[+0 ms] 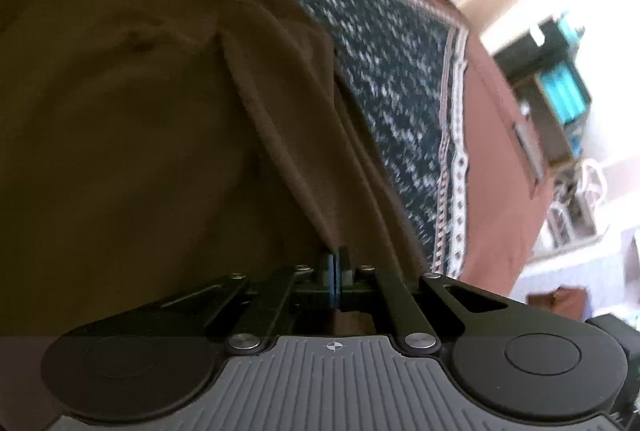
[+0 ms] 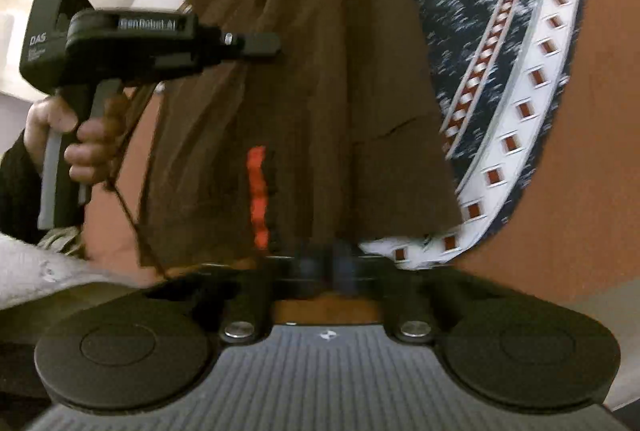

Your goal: Fold clothes

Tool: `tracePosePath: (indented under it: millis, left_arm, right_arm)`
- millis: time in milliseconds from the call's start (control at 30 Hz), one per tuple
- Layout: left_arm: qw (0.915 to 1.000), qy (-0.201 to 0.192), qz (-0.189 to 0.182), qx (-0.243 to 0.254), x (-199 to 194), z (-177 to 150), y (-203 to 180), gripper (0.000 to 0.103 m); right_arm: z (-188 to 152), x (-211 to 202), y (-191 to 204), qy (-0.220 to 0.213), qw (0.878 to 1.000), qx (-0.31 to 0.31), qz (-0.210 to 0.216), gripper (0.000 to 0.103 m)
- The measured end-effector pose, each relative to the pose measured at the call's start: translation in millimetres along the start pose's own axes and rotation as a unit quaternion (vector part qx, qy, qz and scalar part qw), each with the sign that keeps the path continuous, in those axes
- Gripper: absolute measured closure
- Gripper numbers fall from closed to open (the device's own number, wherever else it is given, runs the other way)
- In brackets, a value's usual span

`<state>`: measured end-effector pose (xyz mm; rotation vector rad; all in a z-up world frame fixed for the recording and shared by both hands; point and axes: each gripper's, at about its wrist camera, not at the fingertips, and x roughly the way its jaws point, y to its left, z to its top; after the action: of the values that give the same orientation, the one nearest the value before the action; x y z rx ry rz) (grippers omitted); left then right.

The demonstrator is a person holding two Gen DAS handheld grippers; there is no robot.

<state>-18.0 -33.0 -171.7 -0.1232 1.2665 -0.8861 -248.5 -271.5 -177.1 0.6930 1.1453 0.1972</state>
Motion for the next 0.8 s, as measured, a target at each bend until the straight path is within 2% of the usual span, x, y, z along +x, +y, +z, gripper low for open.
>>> tracePosePath:
  millis: [133, 233, 300, 367, 433, 467, 533, 567, 600, 700, 800]
  left_arm:
    - [0.9996, -0.007, 0.026, -0.007, -20.9, -9.7, 10.8, 0.103]
    - [0.9983, 0.003, 0.05, -0.03, -17.3, -13.5, 24.9, 0.103]
    - [0.9974, 0.011, 0.062, -0.035, -10.8, -15.2, 30.0, 0.086]
    - [0.9967, 0.021, 0.07, -0.036, -6.9, -18.0, 33.2, 0.079]
    - [0.997, 0.021, 0.061, -0.042, -9.9, -20.8, 31.4, 0.077]
    - [0.9973, 0.023, 0.054, -0.044, -12.9, -24.1, 29.5, 0.071]
    - [0.9978, 0.029, 0.039, -0.046, -20.4, -33.4, 24.7, 0.061]
    - [0.9978, 0.035, 0.031, -0.046, -23.1, -39.6, 21.5, 0.059]
    - [0.9978, 0.044, 0.024, -0.044, -24.9, -46.8, 17.7, 0.059]
    - [0.9967, 0.074, 0.016, -0.03, -21.5, -66.3, 6.9, 0.054]
    - [0.9948, 0.095, 0.026, -0.026, -12.4, -83.1, 0.7, 0.054]
  right_arm:
    - [7.6, -12.4, 15.8, 0.007, 0.999, -0.039, 0.036, 0.1]
    - [12.4, -8.5, 22.6, 0.03, 0.996, -0.067, 0.05, 0.1]
    - [15.8, 3.3, 21.4, 0.048, 0.995, -0.074, 0.047, 0.1]
    - [16.2, 12.6, 16.5, 0.067, 0.994, -0.077, 0.037, 0.1]
    - [16.2, 17.3, 11.8, 0.078, 0.993, -0.082, 0.023, 0.097]
    - [16.9, 15.4, 11.8, 0.079, 0.993, -0.086, 0.024, 0.096]
    - [19.4, 13.0, 12.8, 0.073, 0.992, -0.097, 0.022, 0.082]
    - [20.7, 11.7, 13.2, 0.071, 0.992, -0.102, 0.022, 0.064]
    - [22.0, 10.5, 13.7, 0.068, 0.992, -0.107, 0.021, 0.051]
    - [25.8, 7.2, 14.8, 0.061, 0.991, -0.122, 0.02, 0.051]
    - [25.2, 20.2, 12.1, 0.081, 0.988, -0.126, 0.029, 0.056]
